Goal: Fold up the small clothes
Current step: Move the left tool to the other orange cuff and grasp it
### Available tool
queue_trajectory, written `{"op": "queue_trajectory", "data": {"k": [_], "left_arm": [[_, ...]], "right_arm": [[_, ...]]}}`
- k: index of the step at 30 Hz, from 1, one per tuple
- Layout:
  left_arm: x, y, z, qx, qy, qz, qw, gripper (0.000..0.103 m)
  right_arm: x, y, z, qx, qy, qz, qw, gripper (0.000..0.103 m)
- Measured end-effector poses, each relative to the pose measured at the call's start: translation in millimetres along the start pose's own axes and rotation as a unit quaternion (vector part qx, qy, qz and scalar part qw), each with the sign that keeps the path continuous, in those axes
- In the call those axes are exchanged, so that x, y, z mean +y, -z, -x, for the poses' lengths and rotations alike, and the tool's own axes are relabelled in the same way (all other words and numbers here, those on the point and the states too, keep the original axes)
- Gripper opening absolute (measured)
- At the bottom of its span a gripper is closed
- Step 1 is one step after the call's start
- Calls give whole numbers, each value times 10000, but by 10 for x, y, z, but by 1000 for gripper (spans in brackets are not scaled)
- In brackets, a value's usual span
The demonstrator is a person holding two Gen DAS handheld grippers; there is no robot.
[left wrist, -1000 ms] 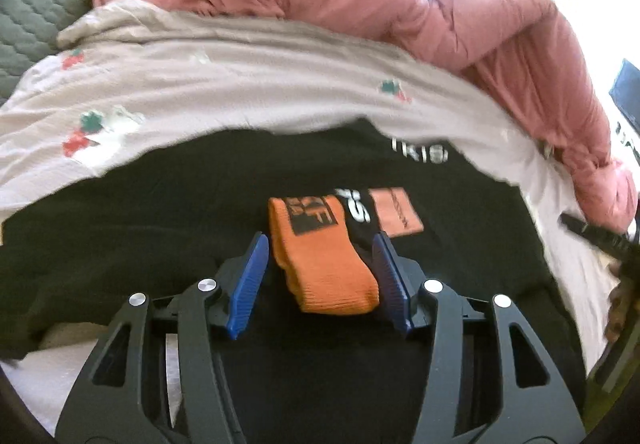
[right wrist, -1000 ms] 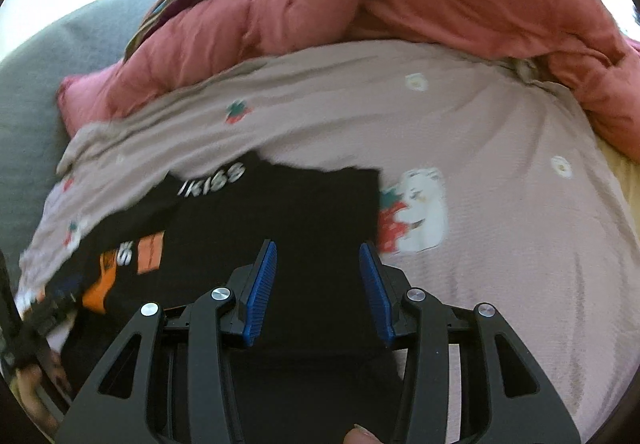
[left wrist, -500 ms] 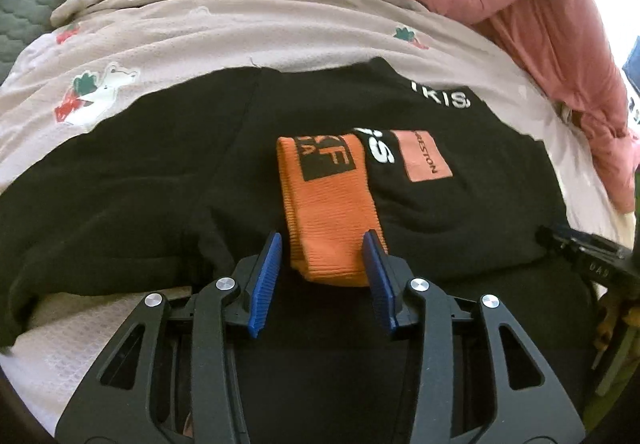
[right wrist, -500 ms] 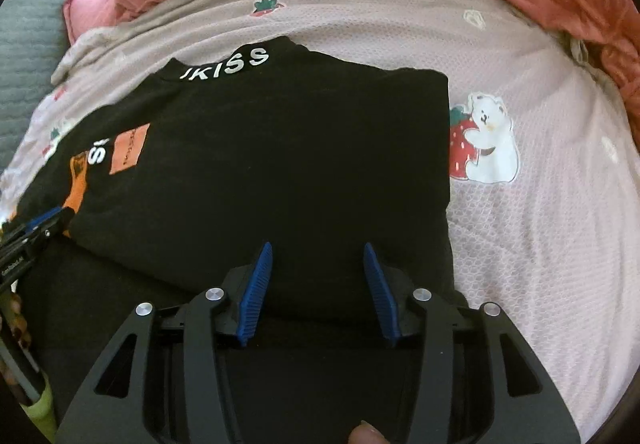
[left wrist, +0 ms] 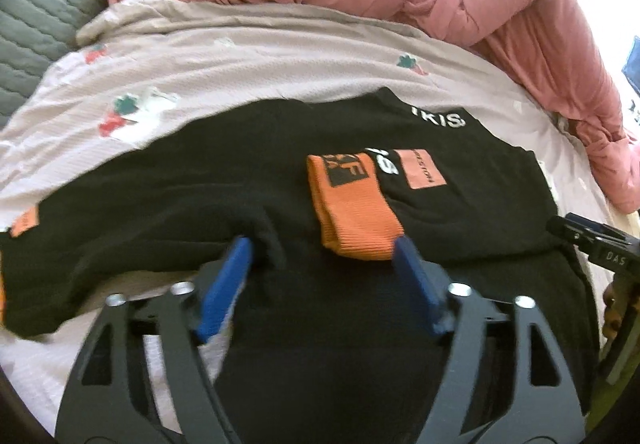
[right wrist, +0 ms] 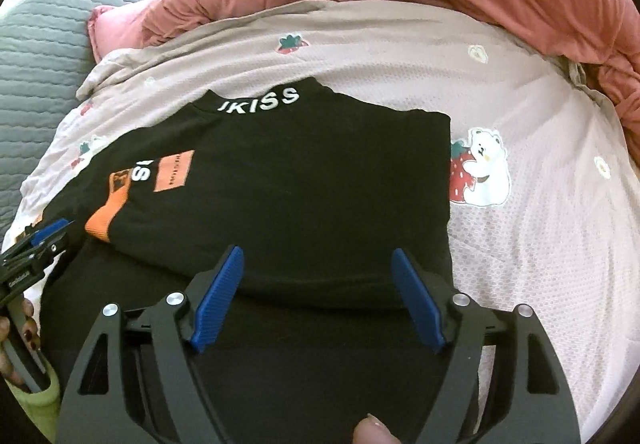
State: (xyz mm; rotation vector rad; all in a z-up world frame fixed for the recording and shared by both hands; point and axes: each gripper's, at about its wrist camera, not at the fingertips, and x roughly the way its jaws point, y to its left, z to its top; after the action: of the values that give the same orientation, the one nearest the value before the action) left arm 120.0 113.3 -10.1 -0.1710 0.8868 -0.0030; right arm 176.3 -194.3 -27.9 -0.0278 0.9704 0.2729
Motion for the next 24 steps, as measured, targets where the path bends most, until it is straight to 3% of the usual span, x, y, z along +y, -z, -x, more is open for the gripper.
{"op": "queue_trajectory", "data": {"k": [2, 3, 7, 24], "left_arm": [[45, -2, 72, -84, -35, 64, 9999, 83], [66, -5, 96, -103, -62, 91, 9999, 87], [164, -9, 221, -198, -223, 155, 9994, 93], [702, 109, 714, -521, -789, 529, 9941, 93]], "right_arm": [[41, -10, 26, -33, -14, 12, 10000, 81], [61, -16, 50, -75, 15, 3, 10000, 95], [150, -34, 118, -156, -99, -7, 9998, 96], [905, -84, 246, -276, -526, 554, 9967, 98]]}}
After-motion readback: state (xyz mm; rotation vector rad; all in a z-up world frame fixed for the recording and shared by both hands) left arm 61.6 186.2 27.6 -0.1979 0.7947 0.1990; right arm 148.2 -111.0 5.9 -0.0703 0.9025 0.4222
